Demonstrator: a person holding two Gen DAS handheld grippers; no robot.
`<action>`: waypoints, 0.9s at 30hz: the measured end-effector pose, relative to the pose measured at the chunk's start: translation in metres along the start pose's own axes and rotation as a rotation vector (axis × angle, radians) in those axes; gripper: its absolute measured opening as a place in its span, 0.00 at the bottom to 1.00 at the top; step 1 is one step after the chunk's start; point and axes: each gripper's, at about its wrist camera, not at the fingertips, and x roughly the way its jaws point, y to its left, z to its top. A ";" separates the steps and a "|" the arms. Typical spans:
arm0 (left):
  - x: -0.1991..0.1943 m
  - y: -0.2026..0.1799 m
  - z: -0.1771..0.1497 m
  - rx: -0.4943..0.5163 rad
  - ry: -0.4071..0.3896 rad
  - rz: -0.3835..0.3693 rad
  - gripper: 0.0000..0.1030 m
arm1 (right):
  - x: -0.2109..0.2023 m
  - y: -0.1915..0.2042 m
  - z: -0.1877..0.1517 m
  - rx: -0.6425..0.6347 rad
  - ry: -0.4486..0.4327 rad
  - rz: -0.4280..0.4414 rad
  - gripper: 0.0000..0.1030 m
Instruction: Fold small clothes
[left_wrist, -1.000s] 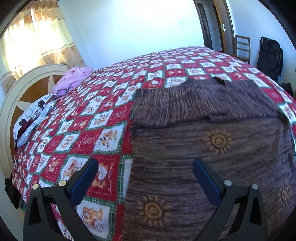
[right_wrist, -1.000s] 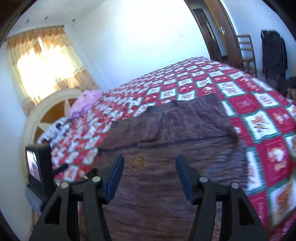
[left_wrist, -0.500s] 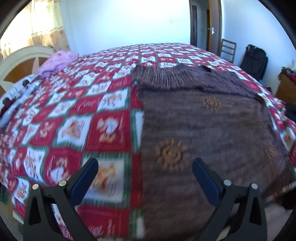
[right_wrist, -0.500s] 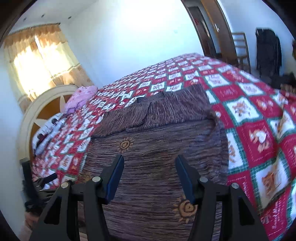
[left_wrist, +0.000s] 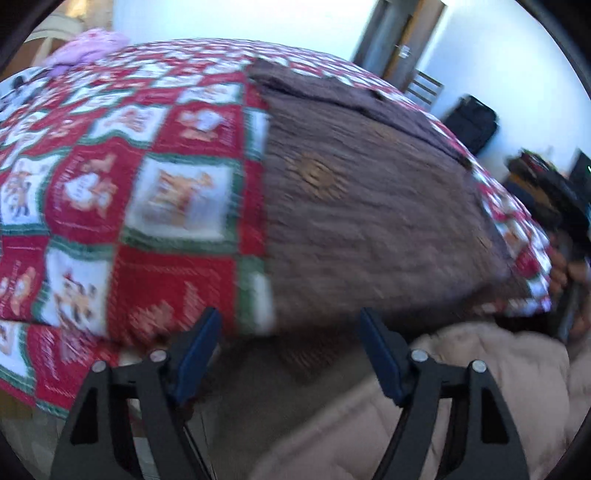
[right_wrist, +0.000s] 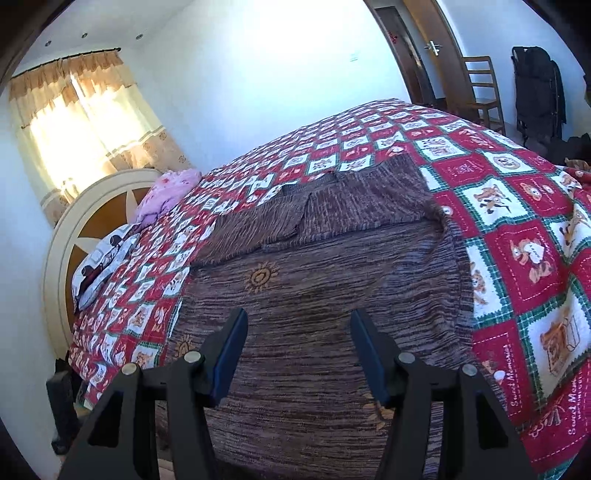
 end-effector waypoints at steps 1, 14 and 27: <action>0.001 -0.005 -0.003 0.022 0.010 -0.007 0.76 | -0.001 0.000 0.000 0.001 -0.004 0.002 0.57; 0.039 0.001 -0.006 -0.106 0.133 -0.136 0.70 | -0.006 -0.006 0.001 0.010 -0.010 -0.012 0.57; 0.039 0.009 -0.008 -0.186 0.109 -0.199 0.07 | -0.017 -0.017 0.004 0.038 -0.036 -0.037 0.57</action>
